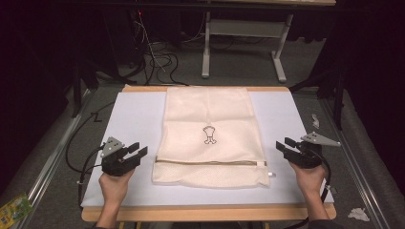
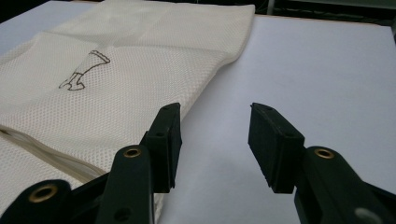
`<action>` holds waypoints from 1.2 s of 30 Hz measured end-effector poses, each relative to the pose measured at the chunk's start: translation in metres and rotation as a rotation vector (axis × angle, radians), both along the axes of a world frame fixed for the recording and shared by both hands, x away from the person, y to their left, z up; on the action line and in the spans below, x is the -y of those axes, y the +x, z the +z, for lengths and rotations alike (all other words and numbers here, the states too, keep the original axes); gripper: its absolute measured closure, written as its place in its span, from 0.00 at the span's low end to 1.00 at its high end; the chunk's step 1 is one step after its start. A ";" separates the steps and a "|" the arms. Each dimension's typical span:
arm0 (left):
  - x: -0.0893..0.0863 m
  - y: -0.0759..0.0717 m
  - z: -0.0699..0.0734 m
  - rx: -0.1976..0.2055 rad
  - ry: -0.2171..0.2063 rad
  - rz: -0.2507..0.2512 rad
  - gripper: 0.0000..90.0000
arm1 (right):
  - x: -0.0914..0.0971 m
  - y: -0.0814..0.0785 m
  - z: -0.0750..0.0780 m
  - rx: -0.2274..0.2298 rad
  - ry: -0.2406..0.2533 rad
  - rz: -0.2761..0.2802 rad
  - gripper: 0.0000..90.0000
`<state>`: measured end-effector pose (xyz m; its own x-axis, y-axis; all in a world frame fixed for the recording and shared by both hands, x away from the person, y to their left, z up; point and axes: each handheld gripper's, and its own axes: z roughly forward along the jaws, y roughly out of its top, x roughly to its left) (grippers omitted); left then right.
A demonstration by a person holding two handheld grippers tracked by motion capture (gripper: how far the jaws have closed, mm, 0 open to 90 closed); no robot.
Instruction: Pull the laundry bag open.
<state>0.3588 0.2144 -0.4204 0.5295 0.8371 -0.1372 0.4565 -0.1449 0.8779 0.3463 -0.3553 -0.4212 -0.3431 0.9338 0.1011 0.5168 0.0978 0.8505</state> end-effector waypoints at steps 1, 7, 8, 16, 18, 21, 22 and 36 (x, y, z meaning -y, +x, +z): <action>-0.001 0.000 0.000 0.001 -0.001 0.001 0.65 | 0.002 0.000 0.000 0.006 -0.003 -0.001 0.61; -0.006 0.003 0.003 0.002 -0.005 0.015 0.63 | 0.010 -0.003 0.001 0.016 0.010 -0.023 0.60; -0.007 0.003 0.003 0.002 -0.006 0.017 0.63 | 0.012 -0.004 0.000 0.016 0.015 -0.027 0.60; -0.016 0.003 0.000 0.005 -0.023 0.047 0.63 | 0.021 -0.006 -0.005 0.024 0.030 -0.052 0.60; -0.018 0.004 -0.002 0.001 -0.031 0.053 0.63 | 0.022 -0.006 -0.005 0.024 0.033 -0.057 0.60; -0.020 0.005 -0.004 0.000 -0.034 0.067 0.63 | 0.026 -0.005 -0.008 0.018 0.033 -0.060 0.60; -0.021 0.005 -0.004 -0.001 -0.038 0.070 0.63 | 0.027 -0.004 -0.008 0.012 0.036 -0.064 0.60; -0.023 0.013 -0.007 -0.019 -0.023 0.089 0.61 | 0.041 -0.003 -0.017 -0.024 0.063 -0.114 0.58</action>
<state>0.3722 0.2377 -0.4278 0.4500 0.8775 -0.1659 0.4829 -0.0828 0.8717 0.3438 -0.3960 -0.4378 -0.2319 0.9583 0.1672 0.5418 -0.0155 0.8403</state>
